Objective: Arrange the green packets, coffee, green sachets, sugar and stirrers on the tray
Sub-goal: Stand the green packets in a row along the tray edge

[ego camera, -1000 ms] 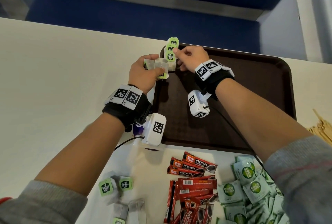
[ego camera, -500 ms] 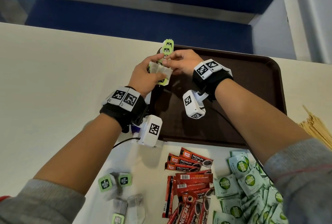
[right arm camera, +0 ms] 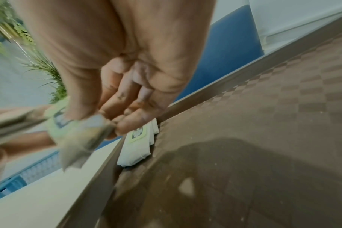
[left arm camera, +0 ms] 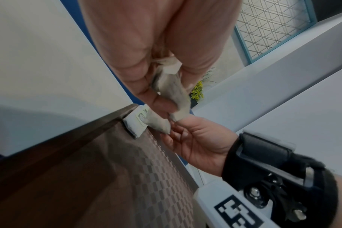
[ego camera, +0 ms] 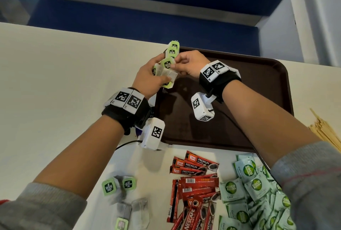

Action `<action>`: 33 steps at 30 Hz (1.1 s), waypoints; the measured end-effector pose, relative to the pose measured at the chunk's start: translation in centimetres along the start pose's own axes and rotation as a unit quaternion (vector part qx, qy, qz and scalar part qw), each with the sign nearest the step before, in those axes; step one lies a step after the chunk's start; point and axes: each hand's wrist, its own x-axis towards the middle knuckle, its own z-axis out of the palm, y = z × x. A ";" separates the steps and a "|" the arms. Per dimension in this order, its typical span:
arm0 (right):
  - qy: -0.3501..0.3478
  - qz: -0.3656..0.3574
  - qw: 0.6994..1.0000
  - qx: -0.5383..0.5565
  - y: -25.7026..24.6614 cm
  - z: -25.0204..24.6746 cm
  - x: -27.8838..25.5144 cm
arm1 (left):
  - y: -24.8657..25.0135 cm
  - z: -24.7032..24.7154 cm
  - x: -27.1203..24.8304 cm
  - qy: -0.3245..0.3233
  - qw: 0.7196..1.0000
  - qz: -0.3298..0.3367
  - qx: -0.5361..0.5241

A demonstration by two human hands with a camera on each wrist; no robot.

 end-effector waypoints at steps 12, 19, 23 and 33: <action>0.112 0.073 0.990 0.051 1.5 1.9 1.9 | 0.2 -0.3 0.4 0.039 0.999 -0.031 -0.013; 0.139 0.106 0.984 0.046 2.0 2.4 2.6 | 0.5 -0.3 0.5 0.035 0.999 -0.029 -0.020; 0.146 0.118 0.982 0.030 2.1 2.2 2.7 | 0.5 -0.3 0.5 0.034 0.999 -0.025 -0.016; 0.174 0.108 0.979 -0.013 2.4 2.4 2.7 | 0.5 -0.3 0.5 0.029 0.999 -0.029 -0.024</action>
